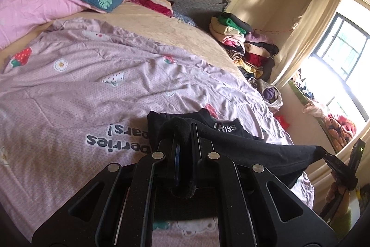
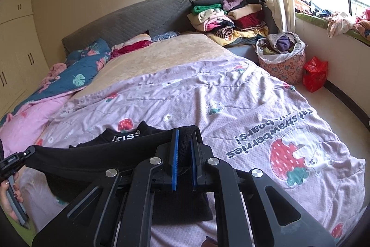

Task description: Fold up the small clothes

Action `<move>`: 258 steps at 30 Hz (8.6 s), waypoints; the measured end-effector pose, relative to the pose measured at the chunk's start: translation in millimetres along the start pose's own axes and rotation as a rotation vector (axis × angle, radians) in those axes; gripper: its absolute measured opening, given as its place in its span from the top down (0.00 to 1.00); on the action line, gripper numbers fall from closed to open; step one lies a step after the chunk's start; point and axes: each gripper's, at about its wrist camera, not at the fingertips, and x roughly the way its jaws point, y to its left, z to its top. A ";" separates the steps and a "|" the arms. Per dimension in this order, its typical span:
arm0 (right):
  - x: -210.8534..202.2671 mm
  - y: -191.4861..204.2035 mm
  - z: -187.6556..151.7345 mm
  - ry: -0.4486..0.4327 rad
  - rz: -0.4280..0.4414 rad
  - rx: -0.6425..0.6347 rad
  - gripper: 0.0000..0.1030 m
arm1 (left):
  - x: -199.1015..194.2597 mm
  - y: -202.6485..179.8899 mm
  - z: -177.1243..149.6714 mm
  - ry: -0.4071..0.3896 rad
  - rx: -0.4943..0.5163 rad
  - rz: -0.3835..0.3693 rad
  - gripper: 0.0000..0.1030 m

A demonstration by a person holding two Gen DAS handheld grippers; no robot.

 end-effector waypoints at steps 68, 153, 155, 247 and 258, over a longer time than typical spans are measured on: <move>170.1 59.1 -41.9 0.239 -0.016 -0.070 0.89 | 139.0 -22.4 -24.5 0.189 0.184 0.169 0.92; 61.7 -22.5 -60.7 0.153 -0.032 0.064 0.29 | 47.8 1.1 -8.4 0.025 0.109 0.309 0.14; 59.6 -25.0 -62.9 0.156 -0.031 0.073 0.29 | 45.5 2.7 -11.8 0.043 0.097 0.287 0.13; -34.2 -8.3 -91.8 0.079 0.064 0.074 0.05 | -10.7 -34.8 -93.5 0.239 0.139 0.206 0.09; -52.3 63.2 -82.8 0.078 0.146 -0.007 0.04 | -19.8 -22.2 -90.7 0.223 0.107 0.173 0.09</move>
